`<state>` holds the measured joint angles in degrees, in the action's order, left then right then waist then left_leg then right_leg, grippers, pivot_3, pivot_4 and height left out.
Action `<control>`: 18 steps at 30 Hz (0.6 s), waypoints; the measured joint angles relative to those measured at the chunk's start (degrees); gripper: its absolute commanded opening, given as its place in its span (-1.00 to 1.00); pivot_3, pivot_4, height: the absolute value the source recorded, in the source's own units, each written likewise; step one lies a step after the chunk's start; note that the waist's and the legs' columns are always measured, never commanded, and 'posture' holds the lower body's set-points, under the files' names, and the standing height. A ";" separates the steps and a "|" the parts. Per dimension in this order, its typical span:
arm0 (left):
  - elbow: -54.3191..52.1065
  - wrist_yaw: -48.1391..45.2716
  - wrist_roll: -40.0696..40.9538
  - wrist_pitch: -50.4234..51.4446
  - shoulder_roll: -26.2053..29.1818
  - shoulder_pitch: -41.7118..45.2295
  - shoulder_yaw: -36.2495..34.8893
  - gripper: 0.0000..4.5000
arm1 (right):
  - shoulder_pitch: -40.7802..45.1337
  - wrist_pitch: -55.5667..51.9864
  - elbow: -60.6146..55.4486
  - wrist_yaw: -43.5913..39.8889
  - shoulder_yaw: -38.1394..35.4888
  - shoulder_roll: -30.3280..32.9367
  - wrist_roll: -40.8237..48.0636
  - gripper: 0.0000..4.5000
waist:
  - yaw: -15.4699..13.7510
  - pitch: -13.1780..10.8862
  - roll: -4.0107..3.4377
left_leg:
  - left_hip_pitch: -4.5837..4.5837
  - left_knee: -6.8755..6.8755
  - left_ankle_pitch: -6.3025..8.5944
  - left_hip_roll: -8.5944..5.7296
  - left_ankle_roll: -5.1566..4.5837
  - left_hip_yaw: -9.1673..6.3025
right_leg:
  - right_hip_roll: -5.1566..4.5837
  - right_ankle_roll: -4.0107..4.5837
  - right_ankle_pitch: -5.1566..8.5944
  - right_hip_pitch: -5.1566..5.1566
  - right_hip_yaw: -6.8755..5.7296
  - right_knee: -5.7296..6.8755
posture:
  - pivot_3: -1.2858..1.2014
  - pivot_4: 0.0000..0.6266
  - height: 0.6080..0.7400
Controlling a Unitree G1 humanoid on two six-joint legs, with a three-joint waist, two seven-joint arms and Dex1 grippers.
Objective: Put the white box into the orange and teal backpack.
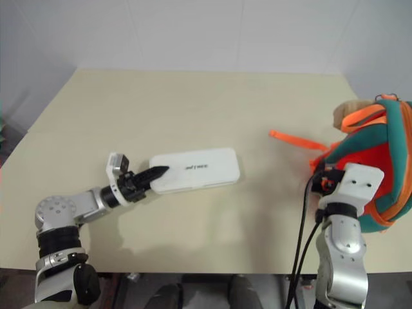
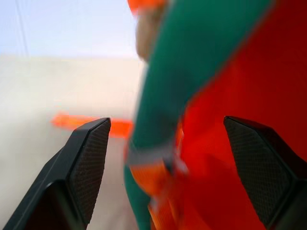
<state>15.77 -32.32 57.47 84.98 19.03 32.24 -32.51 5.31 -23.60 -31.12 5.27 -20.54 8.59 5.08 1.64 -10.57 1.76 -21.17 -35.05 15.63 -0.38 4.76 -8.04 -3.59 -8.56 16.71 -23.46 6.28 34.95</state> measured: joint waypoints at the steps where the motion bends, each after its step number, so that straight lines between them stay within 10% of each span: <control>1: 0.00 0.04 0.23 0.06 0.01 0.02 -0.02 -0.41 | 1.10 0.44 1.32 0.04 -0.02 0.10 0.05 1.00 | 0.00 0.00 0.00 | -0.01 0.01 0.00 0.00 0.00 0.00 | 0.00 0.00 0.00 0.00 0.00 -0.02 | 0.03 -0.52 1.00; 18: -4.39 2.47 3.39 1.90 0.16 -2.72 -1.32 -0.41 | 14.36 8.50 21.20 5.07 -1.17 2.75 -2.12 0.92 | 0.08 -0.02 -0.03 | -0.05 0.06 0.01 0.00 0.00 0.01 | -0.02 0.00 0.00 -0.03 0.00 -0.12 | 0.03 -0.52 1.00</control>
<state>11.38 -29.84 60.86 86.87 19.19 29.52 -33.83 19.67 -15.11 -9.92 10.34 -21.71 11.34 2.97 1.72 -10.59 1.73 -21.22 -34.99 15.64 -0.38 4.75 -8.02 -3.60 -8.56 16.71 -23.49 6.29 34.84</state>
